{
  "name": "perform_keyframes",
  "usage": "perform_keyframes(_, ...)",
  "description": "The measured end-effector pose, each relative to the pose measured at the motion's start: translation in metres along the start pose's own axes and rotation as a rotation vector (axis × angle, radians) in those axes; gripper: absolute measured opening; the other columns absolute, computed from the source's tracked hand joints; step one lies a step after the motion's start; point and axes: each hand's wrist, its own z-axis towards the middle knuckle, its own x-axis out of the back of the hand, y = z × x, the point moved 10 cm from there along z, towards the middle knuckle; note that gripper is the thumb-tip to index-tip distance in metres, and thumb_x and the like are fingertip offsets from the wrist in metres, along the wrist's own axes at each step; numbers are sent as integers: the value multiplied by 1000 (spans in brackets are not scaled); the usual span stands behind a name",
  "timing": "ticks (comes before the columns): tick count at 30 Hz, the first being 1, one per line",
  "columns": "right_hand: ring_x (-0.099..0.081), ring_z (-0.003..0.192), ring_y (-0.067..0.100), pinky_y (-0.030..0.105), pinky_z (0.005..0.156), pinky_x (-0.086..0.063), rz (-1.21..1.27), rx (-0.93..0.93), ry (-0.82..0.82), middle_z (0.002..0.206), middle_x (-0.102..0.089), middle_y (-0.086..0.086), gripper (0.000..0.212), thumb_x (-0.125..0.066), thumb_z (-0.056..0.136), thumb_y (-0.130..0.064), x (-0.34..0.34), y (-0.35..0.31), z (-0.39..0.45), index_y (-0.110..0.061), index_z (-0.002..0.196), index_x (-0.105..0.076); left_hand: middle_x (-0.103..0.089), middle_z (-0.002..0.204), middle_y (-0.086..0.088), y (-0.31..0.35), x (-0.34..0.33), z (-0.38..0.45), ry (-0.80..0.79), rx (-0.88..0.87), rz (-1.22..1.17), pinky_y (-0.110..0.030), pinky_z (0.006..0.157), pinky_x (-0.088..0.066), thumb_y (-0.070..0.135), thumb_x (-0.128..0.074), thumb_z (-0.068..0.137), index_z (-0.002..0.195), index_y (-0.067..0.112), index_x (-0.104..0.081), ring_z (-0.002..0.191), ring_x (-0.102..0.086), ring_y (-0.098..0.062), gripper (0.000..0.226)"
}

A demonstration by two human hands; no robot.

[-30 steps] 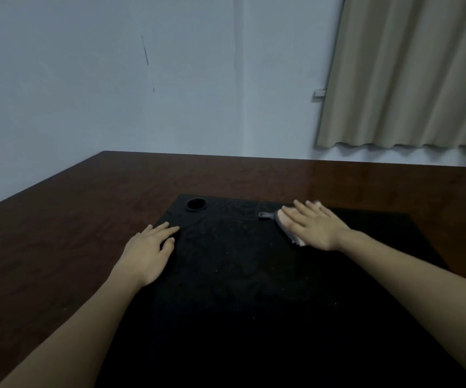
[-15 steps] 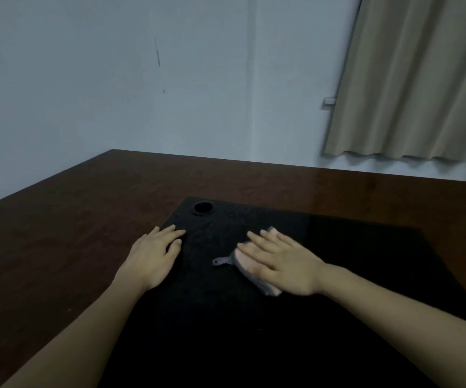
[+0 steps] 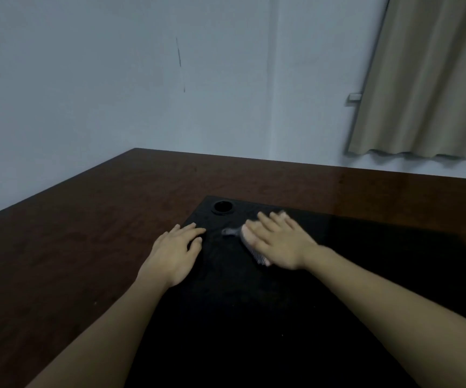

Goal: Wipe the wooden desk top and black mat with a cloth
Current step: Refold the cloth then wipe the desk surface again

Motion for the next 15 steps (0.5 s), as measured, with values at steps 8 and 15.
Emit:
perform_keyframes(8, 14, 155, 16, 30, 118, 16, -37, 34, -37, 165, 15, -14, 61, -10, 103, -65, 0, 41, -55, -46, 158, 7, -26, 164, 10, 2, 1, -2, -3, -9, -4, -42, 125, -12, 40, -30, 109, 151, 38, -41, 154, -13, -21, 44)
perform_keyframes(15, 9, 156, 27, 47, 123, 7, 14, -207, 3, 170, 12, -1, 64, -1, 101, -64, 6, 67, 20, -41, 160, 6, -26, 164, 12, 1, 1, -1, 5, 7, -16, -42, 126, -11, 41, -30, 109, 150, 37, -41, 154, -13, -19, 43)
